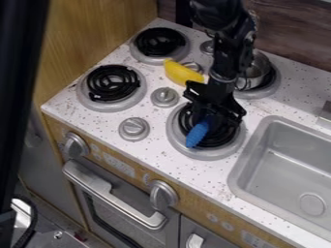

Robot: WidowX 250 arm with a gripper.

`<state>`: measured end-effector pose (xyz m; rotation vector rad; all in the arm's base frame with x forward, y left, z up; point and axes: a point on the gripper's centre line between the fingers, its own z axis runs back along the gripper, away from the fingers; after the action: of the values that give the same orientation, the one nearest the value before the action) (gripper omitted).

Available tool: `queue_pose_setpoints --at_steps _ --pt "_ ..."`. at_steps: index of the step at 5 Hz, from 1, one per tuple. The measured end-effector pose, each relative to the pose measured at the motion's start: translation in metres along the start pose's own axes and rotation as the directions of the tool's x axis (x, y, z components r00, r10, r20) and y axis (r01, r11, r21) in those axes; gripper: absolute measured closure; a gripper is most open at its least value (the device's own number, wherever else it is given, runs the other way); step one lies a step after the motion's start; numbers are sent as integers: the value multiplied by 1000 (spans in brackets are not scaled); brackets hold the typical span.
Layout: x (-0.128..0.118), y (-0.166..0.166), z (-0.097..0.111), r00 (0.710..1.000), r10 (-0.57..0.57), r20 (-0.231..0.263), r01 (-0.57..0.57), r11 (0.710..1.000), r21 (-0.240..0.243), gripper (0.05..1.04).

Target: Picked up the blue fork and moved it to the bottom right burner

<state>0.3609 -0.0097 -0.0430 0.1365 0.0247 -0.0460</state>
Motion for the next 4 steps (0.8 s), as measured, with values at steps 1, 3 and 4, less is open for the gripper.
queue_pose_setpoints --at_steps 1,3,4 --pt "5 1 -2 1000 11 -21 -11 1000 -7 654" --pt "-3 -1 5 996 93 -16 -94 995 -19 137" --pt "-10 -5 31 992 120 33 -118 991 -54 85"
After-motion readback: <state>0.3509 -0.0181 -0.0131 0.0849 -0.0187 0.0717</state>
